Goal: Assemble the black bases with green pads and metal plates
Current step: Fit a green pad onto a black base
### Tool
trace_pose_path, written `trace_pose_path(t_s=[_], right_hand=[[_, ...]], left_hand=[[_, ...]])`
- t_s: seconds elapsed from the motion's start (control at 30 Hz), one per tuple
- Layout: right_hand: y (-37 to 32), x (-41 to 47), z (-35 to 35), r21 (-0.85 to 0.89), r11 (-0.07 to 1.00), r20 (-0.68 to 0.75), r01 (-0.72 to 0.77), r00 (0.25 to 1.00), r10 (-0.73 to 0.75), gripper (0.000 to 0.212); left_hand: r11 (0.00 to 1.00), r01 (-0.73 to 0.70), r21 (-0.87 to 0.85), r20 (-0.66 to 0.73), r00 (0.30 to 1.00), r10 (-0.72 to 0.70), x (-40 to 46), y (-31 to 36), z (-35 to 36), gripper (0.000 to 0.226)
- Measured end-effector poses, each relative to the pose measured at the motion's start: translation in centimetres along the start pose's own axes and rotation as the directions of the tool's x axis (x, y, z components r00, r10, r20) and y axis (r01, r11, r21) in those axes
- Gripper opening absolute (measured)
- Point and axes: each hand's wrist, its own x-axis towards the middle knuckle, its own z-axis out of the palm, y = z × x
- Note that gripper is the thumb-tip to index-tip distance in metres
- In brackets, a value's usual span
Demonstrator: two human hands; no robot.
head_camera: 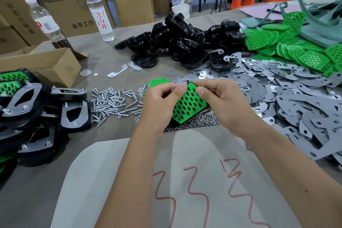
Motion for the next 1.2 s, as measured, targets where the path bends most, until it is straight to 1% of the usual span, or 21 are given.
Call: trace_pose_path(t_s=[0.1,0.17,0.23,0.3,0.37,0.4,0.47,0.53,0.63,0.73,0.83,0.93,1.03,1.1,1.2], right_hand=[[0.1,0.1,0.0,-0.083,0.996,-0.025,0.023,0.999,-0.025,0.038],[0.0,0.2,0.0,-0.062,0.998,-0.034,0.029,0.999,-0.032,0.034],[-0.2,0.2,0.2,-0.009,1.000,-0.024,0.020,0.999,-0.021,0.030],[-0.2,0.2,0.3,0.081,0.996,-0.051,-0.021,0.998,0.025,0.024],[-0.1,0.2,0.3,0.177,0.982,-0.077,-0.063,0.994,0.078,0.021],[-0.1,0.2,0.2,0.197,0.978,-0.078,-0.072,0.993,0.089,0.021],[-0.2,0.1,0.2,0.171,0.983,-0.092,-0.058,0.993,0.075,0.017],[-0.2,0.1,0.2,0.069,0.998,-0.142,-0.015,0.990,0.025,0.017],[0.0,0.0,0.6,-0.082,0.995,-0.197,0.053,0.978,-0.069,0.014],[0.1,-0.1,1.3,-0.180,0.976,-0.204,0.119,0.967,-0.155,0.011],[-0.1,-0.1,1.4,-0.173,0.980,-0.148,0.095,0.982,-0.121,0.011],[-0.2,0.0,0.9,-0.105,0.993,-0.099,0.050,0.993,-0.061,0.010],[-0.4,-0.1,0.8,-0.063,0.996,-0.106,0.067,0.992,-0.074,0.009],[-0.3,-0.1,0.7,-0.044,0.997,-0.109,0.064,0.992,-0.069,0.006],[-0.1,-0.1,0.6,-0.030,0.997,-0.137,0.071,0.988,-0.075,0.005]], left_hand=[[0.999,0.018,0.046,0.048,0.999,-0.020,-0.2,0.2,-0.1,0.014],[0.997,0.012,0.075,0.002,1.000,-0.012,-0.3,0.4,0.5,0.018],[0.995,-0.028,0.094,-0.062,0.997,0.034,-0.3,0.5,1.1,0.019],[0.999,-0.036,0.035,-0.139,0.989,0.040,-0.3,0.6,1.6,0.019],[0.996,-0.015,-0.086,-0.223,0.975,-0.004,-0.4,0.6,2.1,0.023],[0.991,-0.014,-0.130,-0.248,0.968,-0.019,-0.4,0.6,2.3,0.025],[0.986,-0.004,-0.165,-0.233,0.972,-0.035,-0.4,0.5,2.5,0.029],[0.989,0.002,-0.145,-0.194,0.981,-0.030,-0.4,0.4,2.6,0.027],[0.994,-0.083,-0.071,-0.195,0.978,0.067,-0.5,0.4,2.7,0.020],[0.987,-0.128,-0.102,-0.179,0.978,0.108,-0.7,0.5,2.8,0.013],[0.981,-0.129,-0.148,-0.180,0.978,0.101,-0.7,0.6,2.7,0.014],[0.976,-0.125,-0.177,-0.170,0.981,0.095,-0.7,0.6,2.6,0.012],[0.973,-0.134,-0.188,-0.137,0.984,0.109,-0.6,0.6,2.5,0.009],[0.971,-0.143,-0.194,-0.140,0.983,0.116,-0.6,0.6,2.5,0.008],[0.978,-0.160,-0.133,-0.146,0.979,0.140,-0.7,0.5,2.6,0.010]])
